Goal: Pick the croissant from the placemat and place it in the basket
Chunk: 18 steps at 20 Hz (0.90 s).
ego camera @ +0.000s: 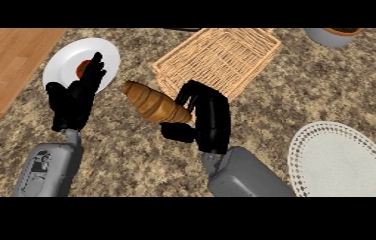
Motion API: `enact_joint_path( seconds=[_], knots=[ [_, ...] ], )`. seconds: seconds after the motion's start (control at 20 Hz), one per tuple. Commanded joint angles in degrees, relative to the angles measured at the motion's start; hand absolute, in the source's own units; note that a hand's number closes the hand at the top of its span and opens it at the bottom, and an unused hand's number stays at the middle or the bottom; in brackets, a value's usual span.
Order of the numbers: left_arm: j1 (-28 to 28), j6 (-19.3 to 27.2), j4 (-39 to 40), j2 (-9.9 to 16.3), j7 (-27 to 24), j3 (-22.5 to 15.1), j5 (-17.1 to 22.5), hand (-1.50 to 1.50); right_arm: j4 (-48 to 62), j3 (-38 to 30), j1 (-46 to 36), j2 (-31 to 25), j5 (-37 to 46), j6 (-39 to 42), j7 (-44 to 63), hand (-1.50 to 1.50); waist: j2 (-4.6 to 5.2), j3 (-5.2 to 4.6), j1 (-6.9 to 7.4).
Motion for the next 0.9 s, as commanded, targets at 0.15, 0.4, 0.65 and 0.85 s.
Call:
enact_joint_path(
  seconds=[0.15, 0.4, 0.65, 0.85],
  knots=[
    [-1.3, 0.1, 1.0, 0.4, -0.4, 0.1, -0.7, 0.0, 6.8, -2.0, -14.9, 0.1, 1.9, -10.6, 13.0, 1.5, 0.21, -0.06, 0.15],
    [-2.2, 0.1, 1.3, 0.3, 0.6, 0.4, -0.2, 0.0, 15.7, -5.4, -26.4, 0.1, 5.2, -9.7, 20.8, 1.5, 0.01, -0.2, -0.09],
    [-2.8, 1.3, 3.0, -0.1, -0.1, 0.8, -0.9, 0.0, 25.7, -6.4, -37.1, 0.1, 6.6, -8.9, 28.5, 1.5, 0.4, -0.14, -1.32],
    [-2.7, 1.4, 2.2, -0.3, -0.4, 1.2, -0.4, 0.0, 34.3, -7.2, -44.9, 0.1, 6.8, -4.7, 32.2, 1.5, 0.4, -0.17, -0.95]
  ],
)
